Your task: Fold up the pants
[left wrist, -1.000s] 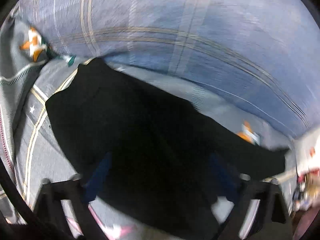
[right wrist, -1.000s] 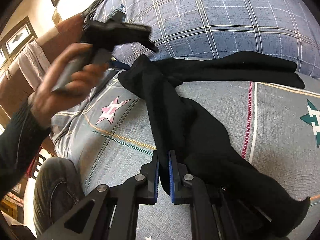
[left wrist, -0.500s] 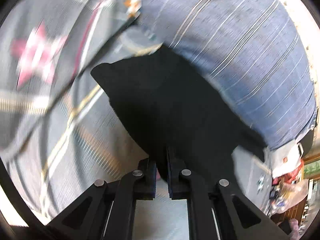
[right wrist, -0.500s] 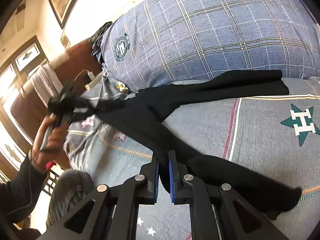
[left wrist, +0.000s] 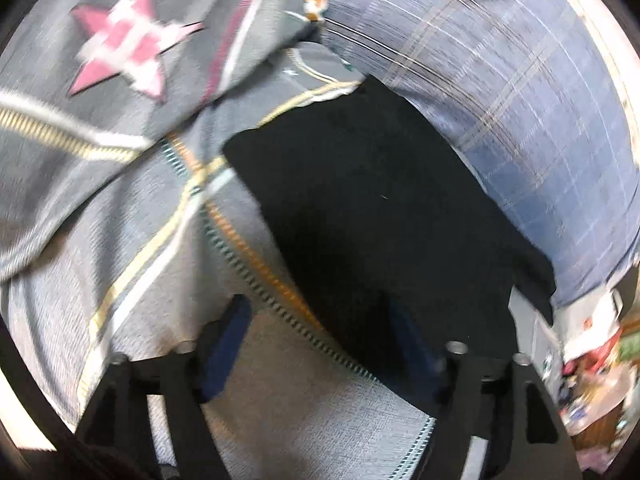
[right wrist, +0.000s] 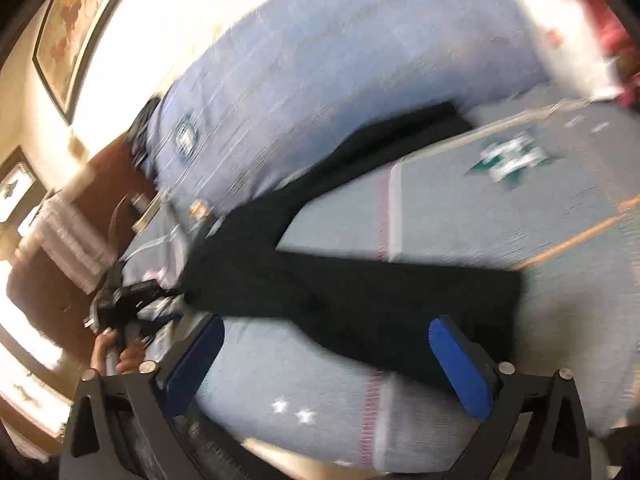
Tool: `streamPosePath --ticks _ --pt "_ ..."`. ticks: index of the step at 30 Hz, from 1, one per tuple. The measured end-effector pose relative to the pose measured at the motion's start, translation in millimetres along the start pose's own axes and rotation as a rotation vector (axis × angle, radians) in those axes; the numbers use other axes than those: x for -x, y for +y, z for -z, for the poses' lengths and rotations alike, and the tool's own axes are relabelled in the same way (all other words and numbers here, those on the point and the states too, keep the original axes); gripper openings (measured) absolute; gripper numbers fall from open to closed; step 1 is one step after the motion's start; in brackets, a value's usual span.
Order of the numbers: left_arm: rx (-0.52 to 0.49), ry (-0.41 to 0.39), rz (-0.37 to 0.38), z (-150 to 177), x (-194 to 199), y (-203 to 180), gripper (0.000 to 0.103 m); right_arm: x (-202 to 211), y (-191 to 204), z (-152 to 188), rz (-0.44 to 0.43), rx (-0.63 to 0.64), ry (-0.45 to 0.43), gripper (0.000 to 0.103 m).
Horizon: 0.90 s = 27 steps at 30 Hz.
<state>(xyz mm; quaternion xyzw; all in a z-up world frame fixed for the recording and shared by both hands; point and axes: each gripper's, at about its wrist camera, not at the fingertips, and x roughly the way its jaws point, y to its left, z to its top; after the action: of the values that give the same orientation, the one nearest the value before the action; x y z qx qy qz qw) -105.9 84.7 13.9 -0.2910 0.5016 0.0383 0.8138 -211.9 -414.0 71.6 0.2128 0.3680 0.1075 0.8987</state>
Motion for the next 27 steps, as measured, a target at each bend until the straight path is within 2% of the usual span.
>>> streamPosePath --ticks 2,4,6,7,9,10,11,12,13,14,15,16,20,22,24,27 --pt "-0.047 0.001 -0.045 0 -5 -13 0.084 1 -19 -9 0.111 -0.093 0.031 0.103" --pt "-0.085 -0.002 -0.094 -4 -20 -25 0.085 -3 -44 -14 0.185 -0.203 0.081 0.101" --pt "-0.101 -0.012 -0.123 -8 -30 -38 0.085 -15 -71 -16 0.229 -0.329 0.152 0.091" --pt "-0.101 -0.019 -0.125 -9 -33 -42 0.085 -20 -83 -17 0.233 -0.353 0.200 0.085" --pt "-0.081 -0.035 -0.108 -16 -39 -49 0.085 -42 -88 -16 0.249 -0.352 0.279 0.071" --pt "-0.059 -0.047 -0.092 -20 -43 -46 0.081 -48 -81 -15 0.293 -0.317 0.272 0.069" --pt "-0.038 -0.063 -0.095 -23 -45 -43 0.058 -50 -69 -16 0.340 -0.242 0.255 0.064" --pt "-0.027 -0.076 -0.110 -25 -44 -38 0.040 -54 -57 -16 0.367 -0.178 0.251 0.051" --pt "-0.010 -0.075 -0.103 -26 -45 -35 0.014 -58 -48 -14 0.406 -0.123 0.259 0.023" --pt "0.010 -0.052 -0.048 -27 -47 -33 0.011 -60 -44 -13 0.432 -0.095 0.255 0.022" --pt "0.015 -0.049 -0.041 -26 -46 -34 0.011 -59 -41 -14 0.449 -0.066 0.244 0.019" --pt "0.018 -0.051 -0.034 -26 -44 -34 0.010 -58 -41 -17 0.455 -0.060 0.238 0.009" --pt "-0.011 -0.074 -0.015 -12 -18 -40 0.010 -33 -62 -40 0.400 -0.126 0.192 0.008" --pt "-0.041 -0.065 -0.031 0 -8 -43 0.010 -19 -68 -53 0.371 -0.122 0.163 0.008" --pt "-0.090 -0.036 -0.096 13 -14 -51 0.011 -16 -69 -59 0.383 -0.089 0.160 0.008" --pt "-0.110 -0.005 -0.188 19 -31 -57 0.019 -36 -79 -57 0.401 -0.083 0.211 0.008"
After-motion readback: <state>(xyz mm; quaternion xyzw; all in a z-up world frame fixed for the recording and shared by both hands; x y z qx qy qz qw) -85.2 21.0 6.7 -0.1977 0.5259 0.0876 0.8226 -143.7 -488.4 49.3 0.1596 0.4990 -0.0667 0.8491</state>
